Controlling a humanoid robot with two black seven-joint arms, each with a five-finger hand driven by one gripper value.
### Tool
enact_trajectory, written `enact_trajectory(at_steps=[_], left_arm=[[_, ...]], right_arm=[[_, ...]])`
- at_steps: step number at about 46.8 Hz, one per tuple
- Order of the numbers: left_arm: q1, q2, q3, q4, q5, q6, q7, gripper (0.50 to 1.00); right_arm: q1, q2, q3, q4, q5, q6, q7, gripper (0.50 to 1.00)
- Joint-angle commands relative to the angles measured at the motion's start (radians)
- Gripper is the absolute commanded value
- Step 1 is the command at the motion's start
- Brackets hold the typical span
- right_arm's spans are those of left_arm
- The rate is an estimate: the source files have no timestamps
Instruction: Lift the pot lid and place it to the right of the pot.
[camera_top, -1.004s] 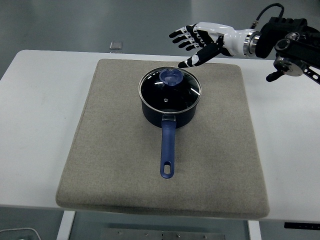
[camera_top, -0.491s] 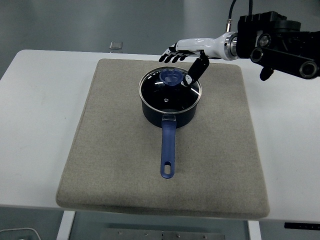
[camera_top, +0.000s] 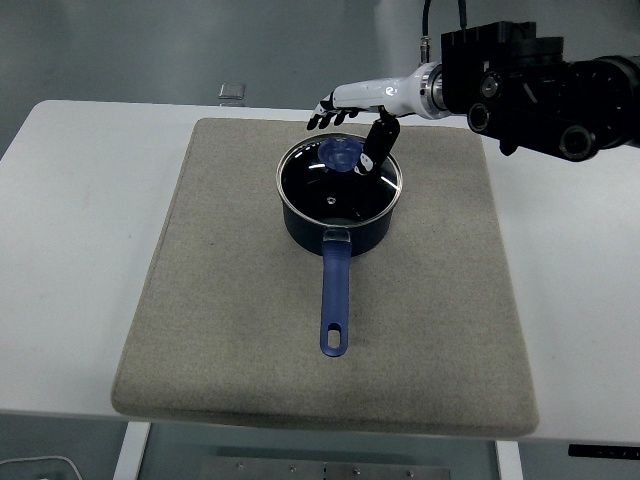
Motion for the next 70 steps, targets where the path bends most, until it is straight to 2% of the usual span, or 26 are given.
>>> enact_trajectory(at_steps=[1,26,70], left_arm=[[0.0,0.0,0.0,0.0,0.0,0.0,0.0,1.0],[0.0,0.0,0.001,0.0,0.0,0.0,0.0,1.0],[0.0,0.0,0.001,0.0,0.0,0.0,0.0,1.0]], right_arm=[[0.004,0.0,-0.01,0.0,-0.003,0.0,0.0,0.899],[0.015,0.02,-0.036,-0.002,-0.022,0.0,-0.001,0.885],[0.016,0.041,-0.049,-0.008,-0.02,0.0,-0.001,0.805]])
